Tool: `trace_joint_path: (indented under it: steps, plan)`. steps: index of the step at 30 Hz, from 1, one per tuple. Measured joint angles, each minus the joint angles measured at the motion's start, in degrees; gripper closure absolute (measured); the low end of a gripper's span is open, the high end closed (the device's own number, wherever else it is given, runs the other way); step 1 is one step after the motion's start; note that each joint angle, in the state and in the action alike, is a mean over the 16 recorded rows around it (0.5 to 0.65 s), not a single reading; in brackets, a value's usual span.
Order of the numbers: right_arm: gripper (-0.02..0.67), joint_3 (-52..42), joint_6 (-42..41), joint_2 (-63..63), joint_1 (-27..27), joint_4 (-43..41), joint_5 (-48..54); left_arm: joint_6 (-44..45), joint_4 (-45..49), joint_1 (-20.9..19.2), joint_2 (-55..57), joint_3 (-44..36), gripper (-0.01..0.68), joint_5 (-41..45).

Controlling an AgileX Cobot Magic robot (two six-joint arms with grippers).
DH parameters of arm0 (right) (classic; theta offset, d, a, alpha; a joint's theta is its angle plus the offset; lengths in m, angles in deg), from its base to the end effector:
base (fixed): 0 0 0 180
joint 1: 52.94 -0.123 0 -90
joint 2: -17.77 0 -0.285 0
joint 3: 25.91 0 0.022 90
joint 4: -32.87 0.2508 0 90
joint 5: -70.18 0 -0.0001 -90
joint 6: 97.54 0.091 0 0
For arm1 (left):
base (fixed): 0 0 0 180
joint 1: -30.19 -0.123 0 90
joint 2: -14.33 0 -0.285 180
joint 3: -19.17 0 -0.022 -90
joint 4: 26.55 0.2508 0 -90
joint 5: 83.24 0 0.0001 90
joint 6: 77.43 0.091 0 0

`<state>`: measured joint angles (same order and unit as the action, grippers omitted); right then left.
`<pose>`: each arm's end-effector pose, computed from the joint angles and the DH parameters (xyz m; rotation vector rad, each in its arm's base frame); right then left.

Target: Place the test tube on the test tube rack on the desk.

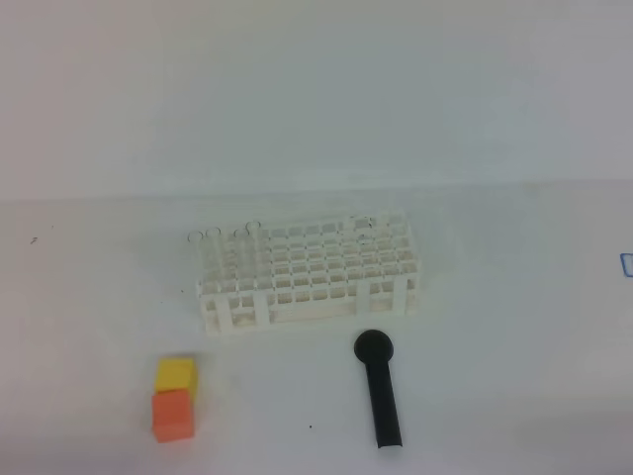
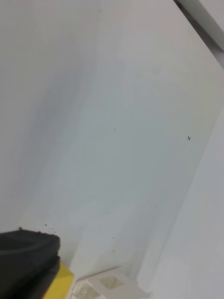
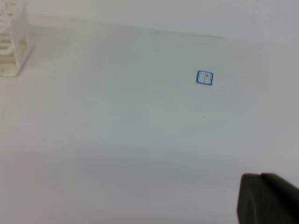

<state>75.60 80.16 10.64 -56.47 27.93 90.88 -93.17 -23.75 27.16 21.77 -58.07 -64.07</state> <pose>0.0530 0.0005 0.1739 -0.1479 1.8489 -0.0694 0.0533 0.0043 0.1832 -0.2656 1.7939 -0.1102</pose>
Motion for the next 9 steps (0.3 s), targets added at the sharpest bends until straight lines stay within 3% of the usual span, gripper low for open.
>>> trace_joint_path:
  steps: [9]
  plan:
    - [0.650,0.00,0.00,0.00,0.00,-0.01,0.00,0.00,0.00,0.04,0.00,0.00,0.674,0.00]
